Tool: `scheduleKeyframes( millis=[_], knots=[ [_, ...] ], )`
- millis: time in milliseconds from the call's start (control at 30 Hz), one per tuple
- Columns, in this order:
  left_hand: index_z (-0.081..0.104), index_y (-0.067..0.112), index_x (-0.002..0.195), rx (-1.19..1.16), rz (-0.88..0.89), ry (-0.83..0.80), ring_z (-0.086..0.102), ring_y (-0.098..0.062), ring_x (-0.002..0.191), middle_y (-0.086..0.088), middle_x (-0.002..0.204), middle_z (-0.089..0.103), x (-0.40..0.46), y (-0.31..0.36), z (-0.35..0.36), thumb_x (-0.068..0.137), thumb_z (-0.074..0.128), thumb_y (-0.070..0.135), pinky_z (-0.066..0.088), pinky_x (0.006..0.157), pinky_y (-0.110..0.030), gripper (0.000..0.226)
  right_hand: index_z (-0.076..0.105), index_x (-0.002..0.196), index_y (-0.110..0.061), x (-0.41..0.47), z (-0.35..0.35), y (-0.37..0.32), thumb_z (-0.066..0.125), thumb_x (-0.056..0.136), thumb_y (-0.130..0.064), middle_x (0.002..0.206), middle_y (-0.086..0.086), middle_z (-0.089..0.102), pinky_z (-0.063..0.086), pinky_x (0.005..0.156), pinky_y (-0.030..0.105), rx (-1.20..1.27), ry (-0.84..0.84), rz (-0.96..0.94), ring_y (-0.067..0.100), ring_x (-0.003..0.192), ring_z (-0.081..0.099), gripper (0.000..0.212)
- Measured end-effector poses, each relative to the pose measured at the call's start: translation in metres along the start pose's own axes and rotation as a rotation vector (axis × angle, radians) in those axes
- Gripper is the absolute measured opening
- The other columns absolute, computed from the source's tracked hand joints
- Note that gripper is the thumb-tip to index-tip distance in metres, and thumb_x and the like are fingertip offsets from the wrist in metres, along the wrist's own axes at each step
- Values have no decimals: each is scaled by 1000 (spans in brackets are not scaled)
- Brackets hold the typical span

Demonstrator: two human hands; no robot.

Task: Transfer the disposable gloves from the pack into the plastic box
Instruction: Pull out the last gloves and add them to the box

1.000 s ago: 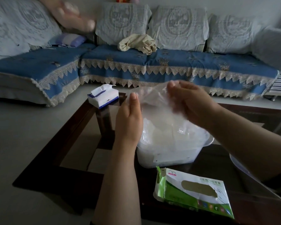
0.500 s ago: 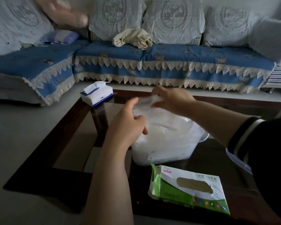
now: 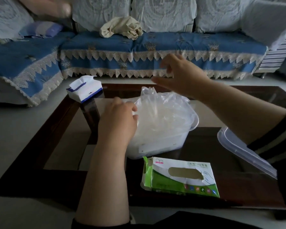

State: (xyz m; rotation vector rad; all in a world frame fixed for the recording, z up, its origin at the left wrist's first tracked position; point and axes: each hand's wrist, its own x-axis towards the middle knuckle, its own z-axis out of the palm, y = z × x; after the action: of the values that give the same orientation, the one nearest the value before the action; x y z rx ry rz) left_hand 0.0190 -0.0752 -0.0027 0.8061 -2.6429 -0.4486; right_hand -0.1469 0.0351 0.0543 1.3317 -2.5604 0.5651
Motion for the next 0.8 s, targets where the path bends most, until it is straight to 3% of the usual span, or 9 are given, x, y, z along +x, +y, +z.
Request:
scheduleKeyframes(
  millis=[100, 200, 300, 400, 500, 567, 667, 734, 800],
  knots=[
    [51, 32, 134, -36, 83, -97, 39, -15, 120, 5, 142, 33, 3, 6, 4, 91, 66, 26, 42, 88, -29, 46, 40, 138, -25, -21, -4, -7, 58, 78, -65, 138, 3, 46, 44, 98, 38, -84, -426, -28, 18, 114, 49, 75],
    [29, 36, 149, -28, 14, -334, 33, -27, 135, 8, 154, 12, 10, 12, 15, 87, 71, 27, 42, 99, -41, 75, 8, 151, -36, -30, 17, -7, 66, 74, -65, 156, 11, 16, 31, 109, 48, -299, -689, 39, 34, 137, 30, 101],
    [19, 40, 152, -35, -43, -424, 34, -30, 135, 9, 157, 3, 17, 15, 22, 84, 73, 25, 41, 92, -37, 88, -2, 151, -38, -26, 36, -4, 70, 79, -49, 158, 14, 1, 35, 107, 47, -318, -784, 93, 39, 138, 29, 103],
    [15, 41, 152, 17, -64, -511, 29, -32, 140, 4, 160, -1, 23, 16, 29, 86, 71, 18, 39, 101, -42, 90, -4, 151, -40, -22, 55, -1, 66, 87, -35, 158, 14, -3, 39, 105, 43, -310, -849, 120, 38, 138, 30, 96],
    [15, 40, 153, 112, -93, -630, 34, -37, 136, -5, 160, 9, 28, 20, 37, 92, 62, 13, 40, 103, -46, 82, -4, 152, -38, -24, 80, 7, 55, 95, -25, 158, 16, -6, 34, 107, 44, -279, -879, 117, 40, 140, 23, 83],
    [18, 36, 153, 177, -86, -643, 36, -36, 135, -12, 158, 18, 29, 23, 40, 95, 56, 12, 38, 104, -43, 74, -2, 153, -34, -26, 89, 6, 47, 99, -29, 158, 18, -4, 26, 111, 44, -220, -914, 98, 39, 142, 19, 73],
    [27, 30, 152, 173, -97, -566, 42, -33, 131, -14, 155, 28, 27, 24, 40, 95, 56, 11, 41, 105, -43, 67, 13, 153, -27, -29, 78, 6, 55, 94, -40, 156, 13, 19, 25, 112, 42, -224, -792, 54, 32, 140, 28, 73],
    [38, 29, 147, 152, -109, -438, 45, -33, 128, -12, 150, 36, 22, 28, 37, 95, 56, 17, 42, 104, -45, 56, 35, 146, -25, -40, 54, 8, 59, 90, -46, 147, 7, 40, 34, 110, 42, -191, -529, 68, 26, 129, 43, 64],
    [53, 24, 136, 166, -114, -228, 49, -33, 119, -12, 136, 48, 15, 34, 29, 98, 51, 20, 46, 97, -45, 38, 57, 122, -23, -62, 29, 11, 57, 91, -44, 121, 2, 57, 50, 92, 36, -26, -150, 140, 19, 101, 58, 38]
  ],
)
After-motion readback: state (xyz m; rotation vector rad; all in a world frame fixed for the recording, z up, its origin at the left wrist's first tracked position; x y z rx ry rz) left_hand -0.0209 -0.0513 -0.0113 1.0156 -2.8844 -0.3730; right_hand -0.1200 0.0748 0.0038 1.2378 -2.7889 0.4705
